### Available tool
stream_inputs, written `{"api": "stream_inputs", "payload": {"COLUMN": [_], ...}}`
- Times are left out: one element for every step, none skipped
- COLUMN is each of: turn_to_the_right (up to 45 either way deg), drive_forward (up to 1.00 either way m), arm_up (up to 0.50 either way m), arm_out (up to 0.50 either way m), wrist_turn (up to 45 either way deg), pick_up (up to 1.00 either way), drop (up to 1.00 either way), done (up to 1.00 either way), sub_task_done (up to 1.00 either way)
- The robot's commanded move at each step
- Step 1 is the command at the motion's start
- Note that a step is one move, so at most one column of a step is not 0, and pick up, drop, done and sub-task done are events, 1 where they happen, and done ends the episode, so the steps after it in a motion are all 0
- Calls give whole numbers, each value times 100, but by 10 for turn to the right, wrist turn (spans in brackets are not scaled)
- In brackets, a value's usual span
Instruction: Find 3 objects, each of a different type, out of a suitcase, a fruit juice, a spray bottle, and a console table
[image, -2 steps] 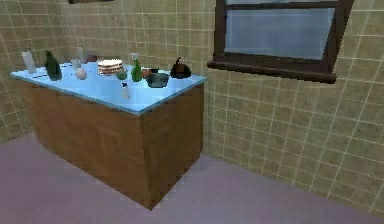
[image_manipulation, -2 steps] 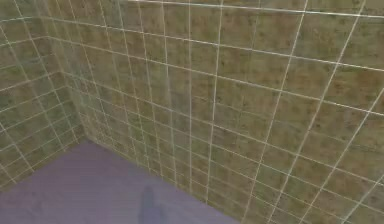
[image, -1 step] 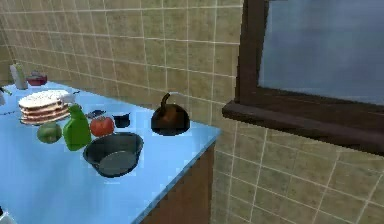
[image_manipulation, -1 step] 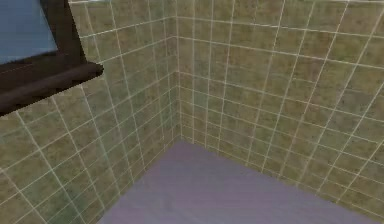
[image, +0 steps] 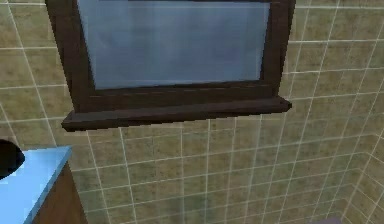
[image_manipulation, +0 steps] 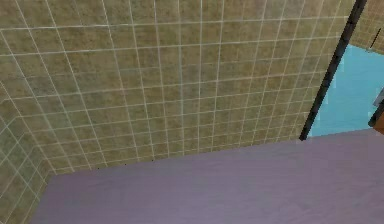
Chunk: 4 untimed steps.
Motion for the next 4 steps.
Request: {"api": "stream_inputs", "payload": {"turn_to_the_right": [0,-450,-300,0], "drive_forward": [5,0,0,0], "arm_up": [0,0,0,0], "arm_out": [0,0,0,0], "wrist_turn": [0,0,0,0], "pick_up": [0,0,0,0], "drop": [0,0,0,0], "done": [0,0,0,100], "sub_task_done": [0,0,0,0]}}
